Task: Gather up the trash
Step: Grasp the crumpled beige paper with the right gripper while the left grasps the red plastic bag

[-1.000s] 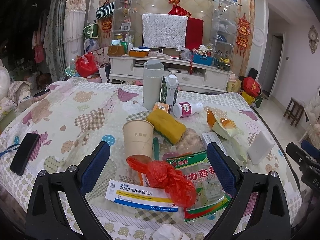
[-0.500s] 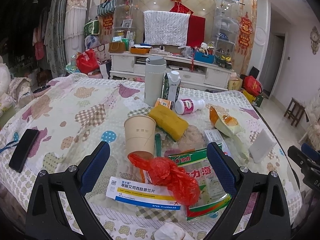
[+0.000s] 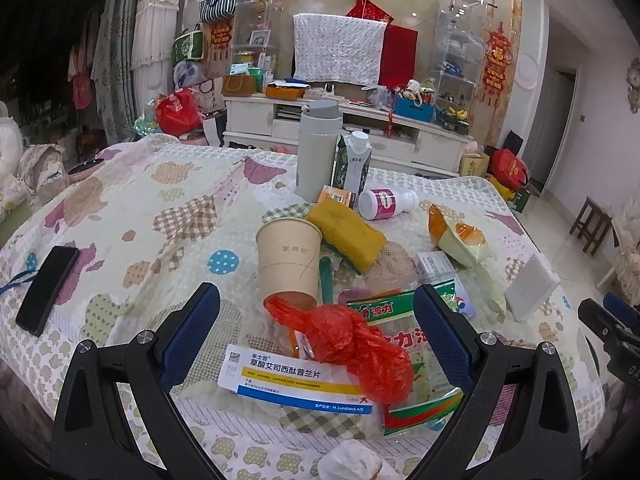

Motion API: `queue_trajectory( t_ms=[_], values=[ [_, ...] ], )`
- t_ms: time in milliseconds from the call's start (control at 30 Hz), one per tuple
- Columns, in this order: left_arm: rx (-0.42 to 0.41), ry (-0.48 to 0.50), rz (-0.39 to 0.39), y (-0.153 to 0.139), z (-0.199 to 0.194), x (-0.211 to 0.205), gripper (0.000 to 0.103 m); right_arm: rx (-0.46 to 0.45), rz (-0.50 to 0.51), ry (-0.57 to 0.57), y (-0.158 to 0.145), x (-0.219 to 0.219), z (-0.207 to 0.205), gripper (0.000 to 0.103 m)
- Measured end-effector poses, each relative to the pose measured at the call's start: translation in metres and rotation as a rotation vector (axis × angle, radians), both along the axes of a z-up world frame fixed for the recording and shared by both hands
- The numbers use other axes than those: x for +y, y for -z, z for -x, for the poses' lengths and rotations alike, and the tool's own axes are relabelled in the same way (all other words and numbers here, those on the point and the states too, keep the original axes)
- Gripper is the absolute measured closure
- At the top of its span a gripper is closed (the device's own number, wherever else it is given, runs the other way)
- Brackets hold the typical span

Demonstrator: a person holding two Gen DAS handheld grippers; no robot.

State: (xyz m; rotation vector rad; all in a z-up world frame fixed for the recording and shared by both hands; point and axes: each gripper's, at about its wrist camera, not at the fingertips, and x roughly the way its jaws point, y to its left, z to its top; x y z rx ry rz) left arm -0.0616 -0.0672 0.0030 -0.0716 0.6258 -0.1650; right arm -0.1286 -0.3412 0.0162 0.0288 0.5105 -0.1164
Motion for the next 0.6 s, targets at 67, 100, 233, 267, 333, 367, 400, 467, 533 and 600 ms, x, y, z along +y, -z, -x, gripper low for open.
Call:
queue_trajectory(
  t_ms=[67, 100, 233, 267, 333, 367, 400, 467, 533, 600],
  values=[
    [0.005, 0.001, 0.002, 0.001, 0.0, 0.003, 0.006, 0.006, -0.001, -0.003, 0.001, -0.002, 0.0, 0.01],
    [0.01, 0.001, 0.005, 0.002, -0.001, 0.005, 0.006, 0.009, -0.002, -0.006, 0.001, -0.002, 0.0, 0.01],
    [0.042, 0.002, 0.025, 0.006, -0.004, 0.014, 0.006, 0.025, 0.001, -0.011, 0.004, -0.004, -0.001, 0.01],
    [0.049, 0.0, 0.029, 0.007, -0.005, 0.017, 0.006, 0.03, -0.001, -0.01, 0.006, -0.005, -0.001, 0.01],
    [0.059, -0.005, 0.031, 0.01, -0.005, 0.021, 0.006, 0.041, -0.008, -0.01, 0.009, -0.007, -0.002, 0.01],
    [0.065, -0.004, 0.029, 0.011, -0.005, 0.022, 0.006, 0.049, -0.011, -0.013, 0.011, -0.009, -0.002, 0.01],
    [0.074, -0.001, 0.027, 0.013, -0.005, 0.024, 0.006, 0.056, -0.015, -0.017, 0.012, -0.01, -0.002, 0.01],
    [0.092, 0.009, 0.025, 0.015, -0.005, 0.026, 0.006, 0.072, -0.019, -0.035, 0.016, -0.013, -0.002, 0.01],
    [0.109, 0.03, 0.029, 0.016, -0.004, 0.027, 0.006, 0.081, -0.017, -0.05, 0.021, -0.016, 0.0, 0.01],
    [0.128, 0.058, 0.033, 0.018, -0.003, 0.025, 0.006, 0.096, -0.013, -0.07, 0.028, -0.019, 0.001, 0.011]
  ],
)
